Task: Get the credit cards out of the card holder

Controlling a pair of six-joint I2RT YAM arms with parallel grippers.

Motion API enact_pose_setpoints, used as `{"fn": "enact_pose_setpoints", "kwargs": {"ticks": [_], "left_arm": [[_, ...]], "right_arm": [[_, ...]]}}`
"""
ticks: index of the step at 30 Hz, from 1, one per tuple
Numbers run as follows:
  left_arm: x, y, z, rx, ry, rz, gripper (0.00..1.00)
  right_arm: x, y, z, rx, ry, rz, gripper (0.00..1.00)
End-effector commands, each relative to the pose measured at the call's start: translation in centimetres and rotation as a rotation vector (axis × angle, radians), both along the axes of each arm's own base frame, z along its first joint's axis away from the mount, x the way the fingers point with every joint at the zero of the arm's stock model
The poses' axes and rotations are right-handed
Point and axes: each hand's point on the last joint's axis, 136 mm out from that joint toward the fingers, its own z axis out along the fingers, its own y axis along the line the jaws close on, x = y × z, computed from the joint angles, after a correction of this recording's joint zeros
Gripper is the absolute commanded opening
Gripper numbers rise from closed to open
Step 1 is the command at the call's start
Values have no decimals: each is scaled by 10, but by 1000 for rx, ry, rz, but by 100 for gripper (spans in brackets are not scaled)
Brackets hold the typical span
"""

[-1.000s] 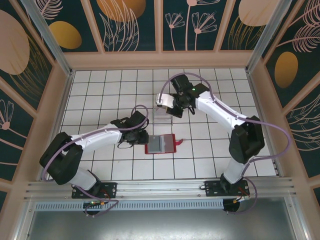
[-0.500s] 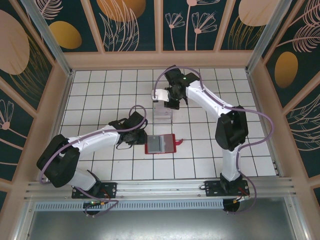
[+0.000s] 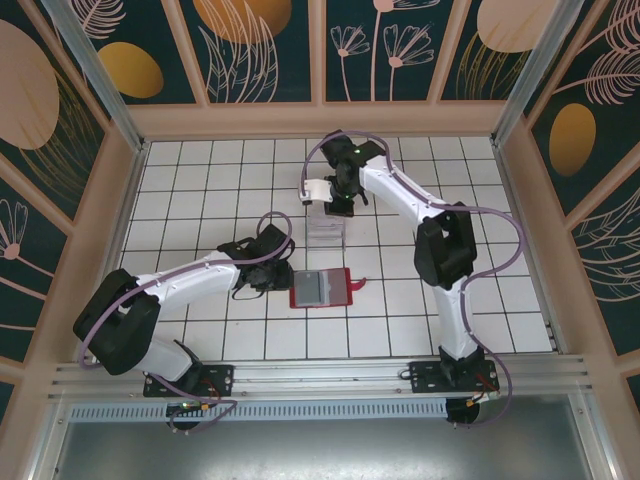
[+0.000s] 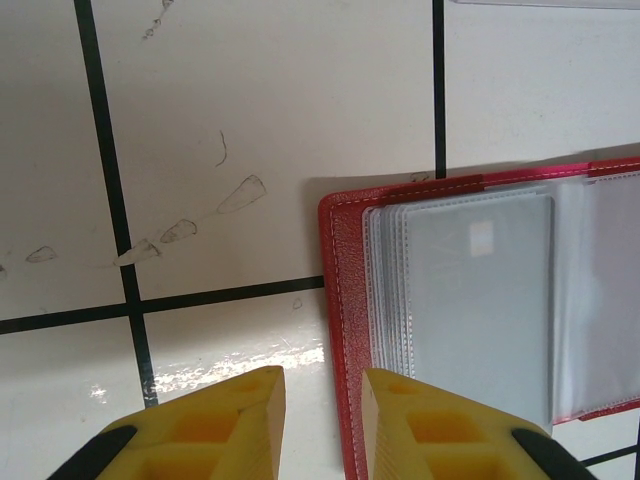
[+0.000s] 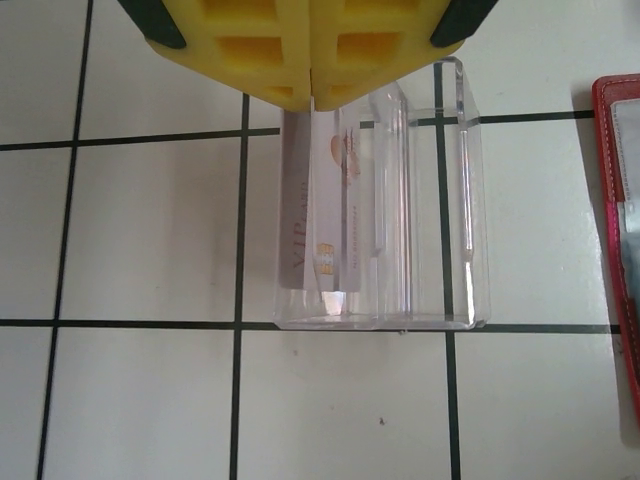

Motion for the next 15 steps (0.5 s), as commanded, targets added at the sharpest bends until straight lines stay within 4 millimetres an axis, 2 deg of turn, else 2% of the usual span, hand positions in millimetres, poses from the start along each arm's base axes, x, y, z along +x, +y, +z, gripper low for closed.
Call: {"fn": "enact_pose_setpoints", "kwargs": {"ticks": [1,15], "left_arm": [[-1,4,0,15,2,16,28],[-4,8,0,28,4,15,28]], "right_arm": [[-2,-8,-4,-40,31,6,0],[-8,-7,-31,-73,91,9,0]]}}
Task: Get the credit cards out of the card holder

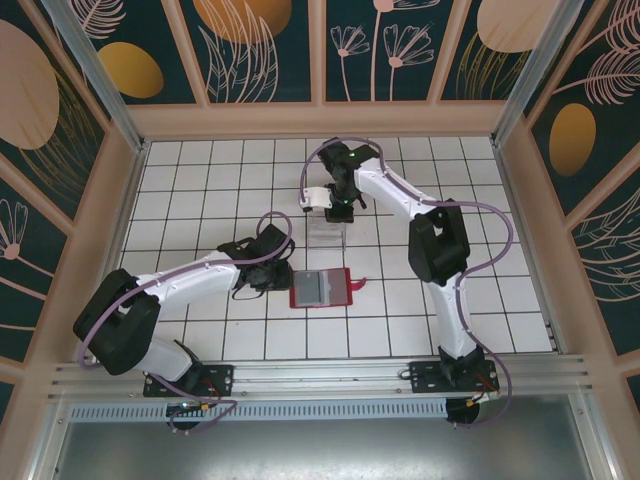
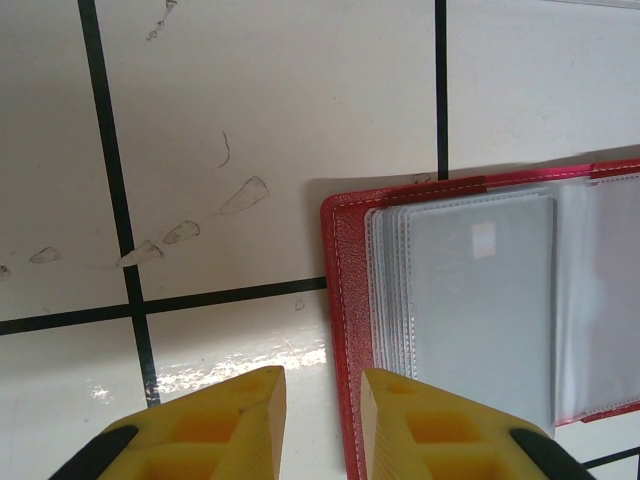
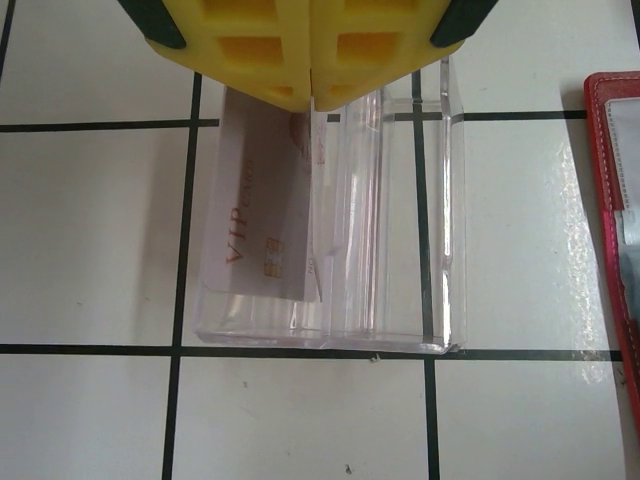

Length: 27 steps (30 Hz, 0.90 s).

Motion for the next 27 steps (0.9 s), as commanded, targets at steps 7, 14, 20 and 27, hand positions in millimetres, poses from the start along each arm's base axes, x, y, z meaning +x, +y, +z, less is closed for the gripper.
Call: {"fn": "enact_pose_setpoints", "kwargs": {"ticks": [7,14,20,27], "left_arm": [[-2,6,2,22,4,11,28],[0,3,4,16,-4,5,28],[0,3,4,16,-5,3,28],[3,1,5,-1,-20,4,29]], "right_arm": [[0,-2,-7,-31,21,-7,0],[7,0,4,-25,-25,-36,21],[17,2,26,1,-104,-85,27],[19,5,47,77,-129,-207,31]]}}
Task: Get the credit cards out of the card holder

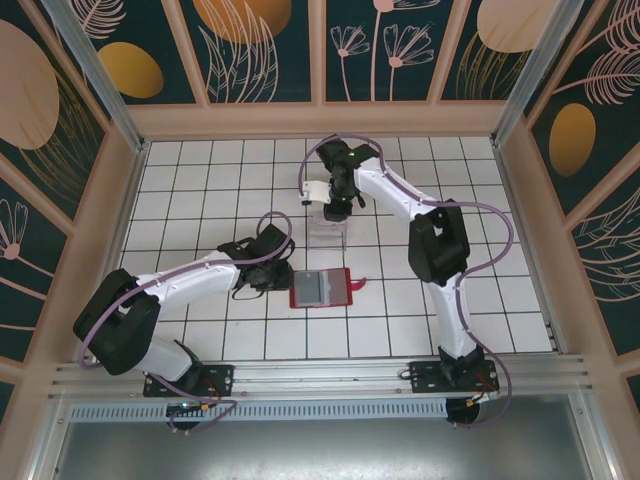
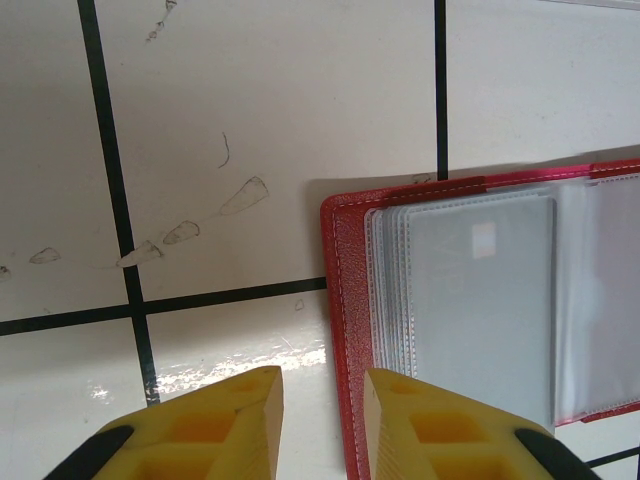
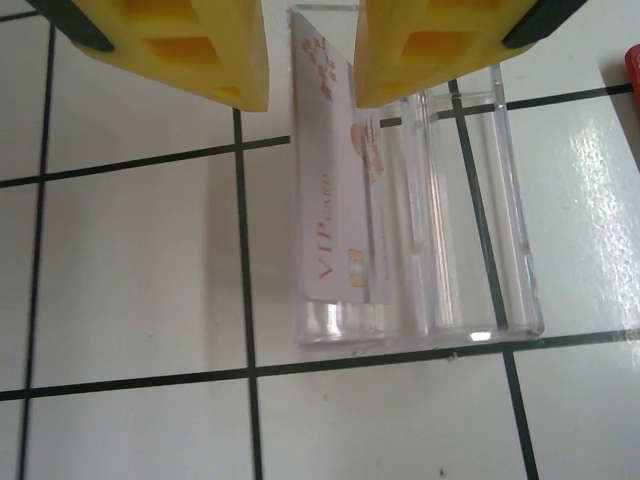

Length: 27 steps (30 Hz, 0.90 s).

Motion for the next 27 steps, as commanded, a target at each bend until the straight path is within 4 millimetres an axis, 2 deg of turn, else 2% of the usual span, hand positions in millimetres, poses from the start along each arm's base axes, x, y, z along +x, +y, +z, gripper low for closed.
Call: {"fn": "enact_pose_setpoints", "kwargs": {"ticks": [1,6,10,14,18,27], "left_arm": [[4,0,6,-5,-25,7,29],[9,-2,8,-8,-49,12,29],[20,-7,10,-19,-72,17,29],[29,-15,12,-42,-84,9,29],[37,-16,14,-48,-92,13,29],[50,-6,17,-116,-73,43,29]], "right_arm": [[0,6,38,94,-58,-102,32],[3,8,46,217,-40,-354,36],[-1,11,46,321,31,-607,34],[-15,14,43,390,100,-820,29],[-40,17,42,487,210,-1015,28],[-82,-8,33,494,298,-1309,23]]}}
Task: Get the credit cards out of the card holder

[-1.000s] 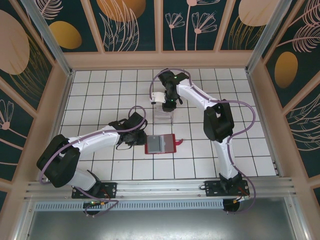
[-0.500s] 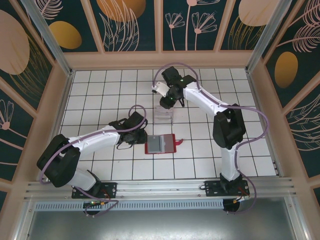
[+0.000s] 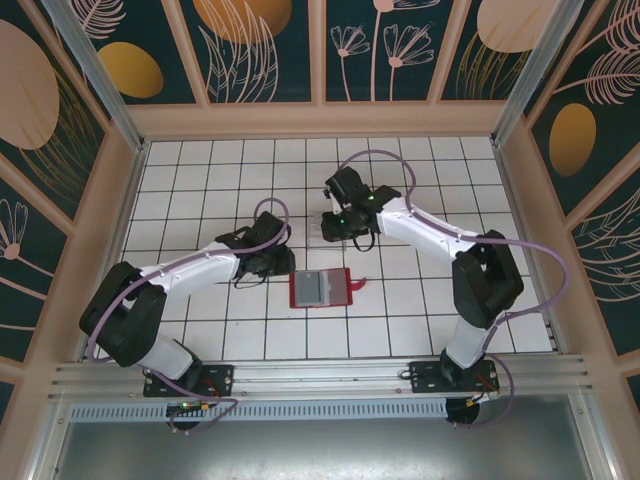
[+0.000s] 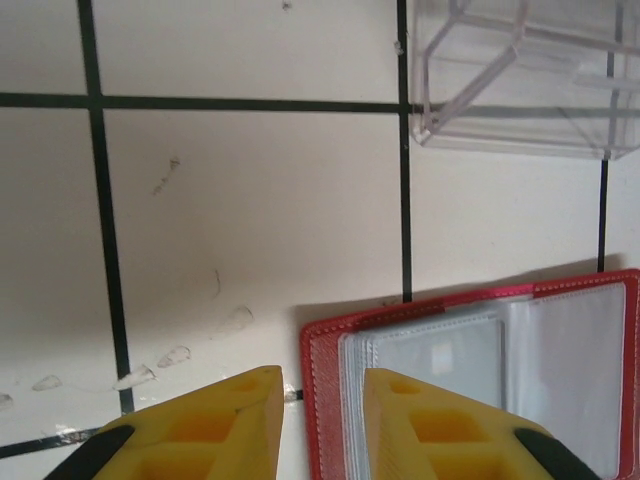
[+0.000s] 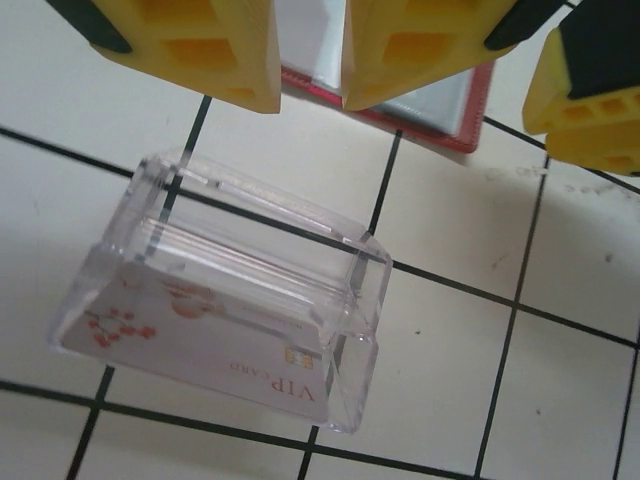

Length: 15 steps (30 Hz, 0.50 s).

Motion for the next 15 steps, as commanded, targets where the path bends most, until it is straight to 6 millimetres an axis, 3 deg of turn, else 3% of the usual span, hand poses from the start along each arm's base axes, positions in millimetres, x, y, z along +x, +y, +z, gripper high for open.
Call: {"fn": "enact_pose_setpoints", "kwargs": {"ticks": [1,9,15], "left_arm": [[8,-3,8,-49,-13,-14,29],[17,20,10,-22,-19,15,30],[19,34,10,-26,-12,30,29]], "right_arm": [[-9,-9,9,39,42,-166,24],[-50,-9,-6,-64,126,-164,26],[-75,16,-21,-109,169,-122,28]]}}
